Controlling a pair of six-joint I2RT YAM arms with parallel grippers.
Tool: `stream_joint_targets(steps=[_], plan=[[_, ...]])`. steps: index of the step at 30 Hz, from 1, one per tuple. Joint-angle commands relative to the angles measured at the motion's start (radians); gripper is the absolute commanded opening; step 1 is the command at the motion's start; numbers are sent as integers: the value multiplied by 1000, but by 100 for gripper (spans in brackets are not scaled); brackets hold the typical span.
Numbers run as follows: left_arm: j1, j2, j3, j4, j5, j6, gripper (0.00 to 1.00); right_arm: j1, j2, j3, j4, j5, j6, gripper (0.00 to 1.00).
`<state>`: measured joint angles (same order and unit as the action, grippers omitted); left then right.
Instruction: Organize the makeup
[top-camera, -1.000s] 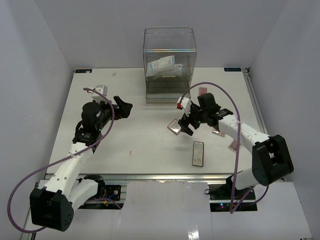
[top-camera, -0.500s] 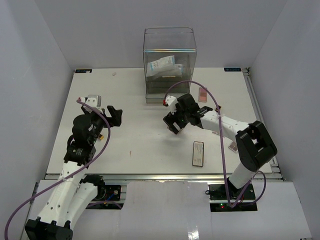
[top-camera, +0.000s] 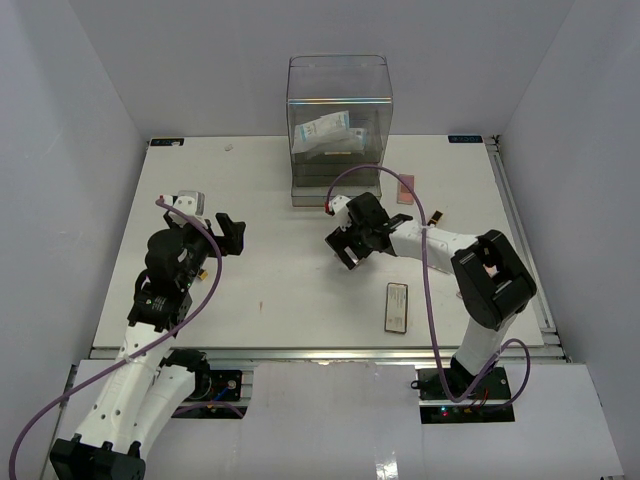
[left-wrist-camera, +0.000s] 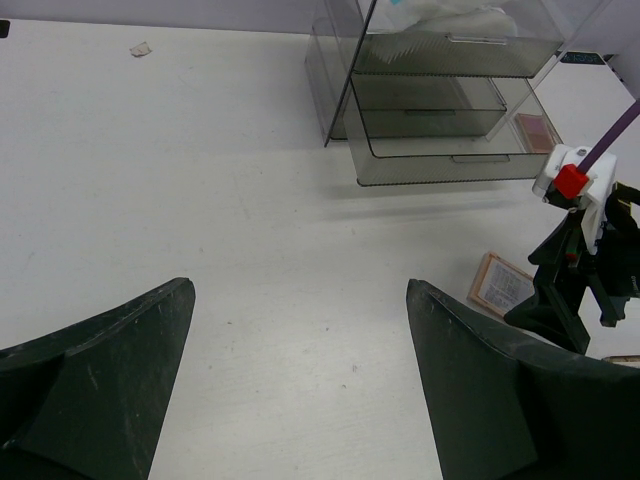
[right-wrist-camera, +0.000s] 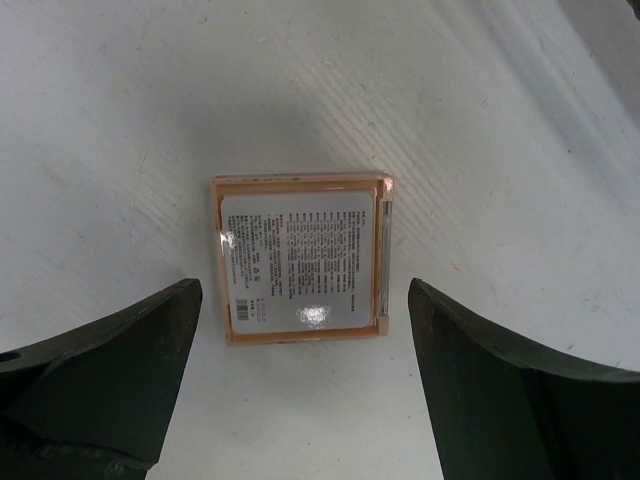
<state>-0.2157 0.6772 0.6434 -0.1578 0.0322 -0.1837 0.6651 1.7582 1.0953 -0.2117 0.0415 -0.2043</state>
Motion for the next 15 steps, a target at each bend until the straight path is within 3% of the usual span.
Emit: stream_joint_targets(steps=[1,15], plan=[[3,-15,-5,-3,-3,7,98,5,34,48,38,1,3,90],[3,-16,-6,-2,2,4,98,-1,79,55,55,-27,-10,95]])
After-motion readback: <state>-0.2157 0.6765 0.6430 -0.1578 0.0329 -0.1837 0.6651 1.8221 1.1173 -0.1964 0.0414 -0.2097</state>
